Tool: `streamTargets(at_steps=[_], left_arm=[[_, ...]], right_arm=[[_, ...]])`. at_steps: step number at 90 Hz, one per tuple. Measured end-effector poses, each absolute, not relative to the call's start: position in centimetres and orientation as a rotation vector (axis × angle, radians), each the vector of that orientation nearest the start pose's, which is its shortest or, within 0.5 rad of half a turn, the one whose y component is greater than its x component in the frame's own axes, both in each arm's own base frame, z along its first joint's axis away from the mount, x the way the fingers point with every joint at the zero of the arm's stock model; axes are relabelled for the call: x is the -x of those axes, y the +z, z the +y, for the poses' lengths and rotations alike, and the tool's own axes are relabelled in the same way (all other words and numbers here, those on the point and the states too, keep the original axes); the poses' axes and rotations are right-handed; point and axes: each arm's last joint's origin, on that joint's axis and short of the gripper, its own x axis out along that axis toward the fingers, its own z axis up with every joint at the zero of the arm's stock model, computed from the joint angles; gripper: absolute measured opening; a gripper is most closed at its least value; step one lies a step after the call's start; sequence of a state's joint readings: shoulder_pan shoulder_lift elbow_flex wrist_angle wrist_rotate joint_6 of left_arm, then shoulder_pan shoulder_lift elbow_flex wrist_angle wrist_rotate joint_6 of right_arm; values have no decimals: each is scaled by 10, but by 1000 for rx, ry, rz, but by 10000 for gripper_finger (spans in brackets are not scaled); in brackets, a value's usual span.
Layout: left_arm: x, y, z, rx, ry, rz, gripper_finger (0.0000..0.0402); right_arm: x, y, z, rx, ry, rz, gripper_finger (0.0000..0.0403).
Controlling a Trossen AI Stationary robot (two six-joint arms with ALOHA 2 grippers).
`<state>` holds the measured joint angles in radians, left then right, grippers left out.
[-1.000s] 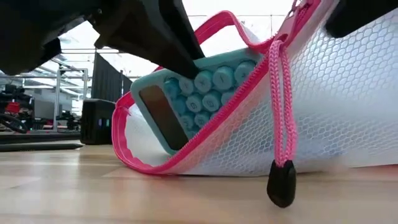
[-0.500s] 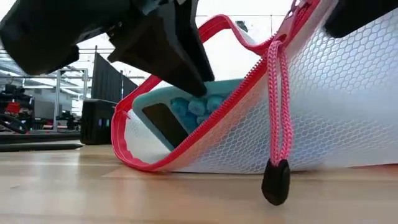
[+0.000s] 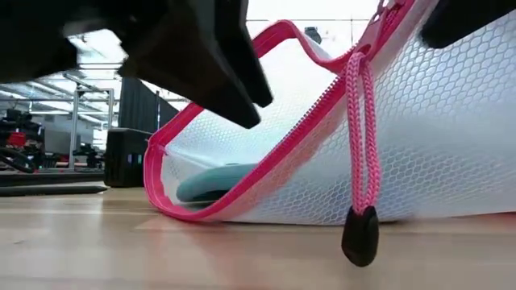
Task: Unpack backpack
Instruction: Remove the blue calculator from the white zip bag
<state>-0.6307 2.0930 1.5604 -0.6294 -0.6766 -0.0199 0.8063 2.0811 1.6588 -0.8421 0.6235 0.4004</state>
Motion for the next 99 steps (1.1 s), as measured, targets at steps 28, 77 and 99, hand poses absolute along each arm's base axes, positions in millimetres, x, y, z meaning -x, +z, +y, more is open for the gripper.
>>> streamTargets(at_steps=[28, 77, 99], left_arm=[[-345, 163, -222, -539, 198, 1065, 138], [-348, 143, -227, -428, 299, 1031, 138], [-351, 113, -228, -615, 338, 1033, 138]], right_arm=[[-306, 201, 295, 461, -34, 947, 0], [-306, 201, 295, 456, -37, 947, 0], [-306, 201, 295, 454, -38, 947, 0]])
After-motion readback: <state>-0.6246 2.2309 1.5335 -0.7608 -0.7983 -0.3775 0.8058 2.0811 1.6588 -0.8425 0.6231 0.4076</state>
